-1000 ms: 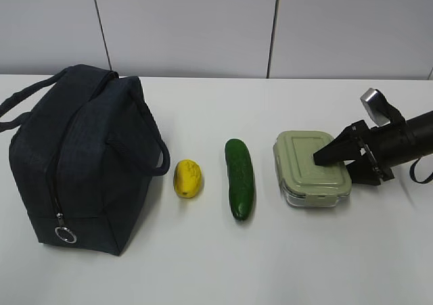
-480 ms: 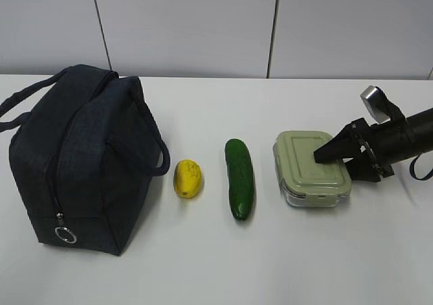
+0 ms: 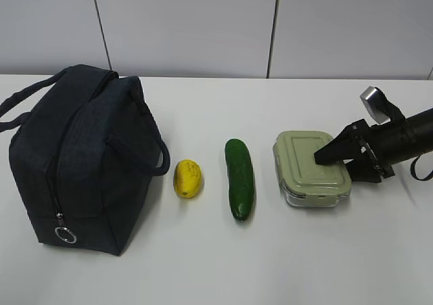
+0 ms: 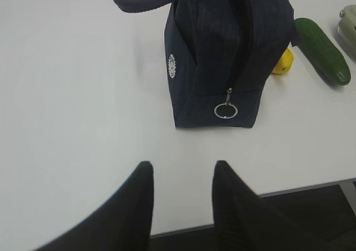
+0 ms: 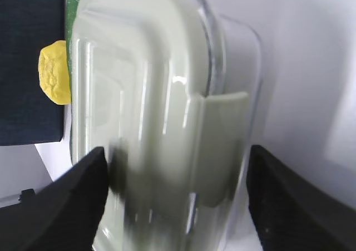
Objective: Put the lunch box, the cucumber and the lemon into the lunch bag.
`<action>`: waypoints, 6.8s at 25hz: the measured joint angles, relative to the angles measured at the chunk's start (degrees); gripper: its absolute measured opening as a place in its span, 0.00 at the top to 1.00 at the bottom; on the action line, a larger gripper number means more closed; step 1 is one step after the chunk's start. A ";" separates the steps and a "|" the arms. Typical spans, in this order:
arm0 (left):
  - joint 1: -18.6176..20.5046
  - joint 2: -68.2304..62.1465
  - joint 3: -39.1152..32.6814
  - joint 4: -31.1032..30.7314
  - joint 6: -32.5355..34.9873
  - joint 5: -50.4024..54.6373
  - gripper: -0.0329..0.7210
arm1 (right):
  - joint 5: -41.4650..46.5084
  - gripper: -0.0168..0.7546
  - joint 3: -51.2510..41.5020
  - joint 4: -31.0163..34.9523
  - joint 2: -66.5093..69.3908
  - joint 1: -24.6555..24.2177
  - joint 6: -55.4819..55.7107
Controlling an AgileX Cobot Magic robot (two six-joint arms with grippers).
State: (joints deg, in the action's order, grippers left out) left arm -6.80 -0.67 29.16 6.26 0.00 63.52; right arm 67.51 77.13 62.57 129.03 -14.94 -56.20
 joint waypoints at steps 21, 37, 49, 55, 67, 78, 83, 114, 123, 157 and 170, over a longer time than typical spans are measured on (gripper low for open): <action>0.00 0.00 0.00 0.00 0.00 0.00 0.64 | 1.07 0.40 0.09 0.10 0.00 0.00 0.00; 0.00 0.00 0.00 0.00 0.00 0.00 0.64 | 1.32 0.46 0.09 0.00 0.00 0.00 0.00; 0.00 0.00 0.00 0.00 0.00 0.00 0.64 | 1.32 0.47 0.09 0.00 0.00 0.00 0.00; 0.00 0.00 0.00 0.00 0.00 0.00 0.64 | 1.41 0.47 0.09 0.21 0.00 0.00 0.00; 0.00 0.00 0.00 0.00 0.00 0.00 0.64 | 1.41 0.47 0.09 0.34 0.00 0.00 0.11; 0.00 0.00 0.00 0.00 0.00 0.00 0.64 | 1.41 0.47 0.09 0.34 0.00 0.00 0.19; 0.00 0.00 0.00 0.00 0.00 0.00 0.64 | 1.41 0.47 0.09 0.34 0.00 0.00 1.01; 0.00 0.00 0.00 0.00 0.00 0.00 0.64 | 1.41 0.51 0.09 0.15 0.00 0.00 4.56; 0.00 0.00 0.00 0.00 0.00 0.00 0.64 | 1.30 0.51 0.09 -0.44 -0.34 0.09 5.49; 0.00 0.00 0.00 0.00 0.00 0.00 0.64 | 1.11 0.51 0.09 -0.77 -0.59 0.09 7.32; 0.00 0.00 0.00 0.00 0.00 0.00 0.64 | 0.99 0.51 0.09 -0.77 -0.59 0.09 7.24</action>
State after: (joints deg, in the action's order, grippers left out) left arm -6.80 -0.67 29.16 6.26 0.00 63.52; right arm 68.50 77.22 61.80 128.44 -14.84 -48.95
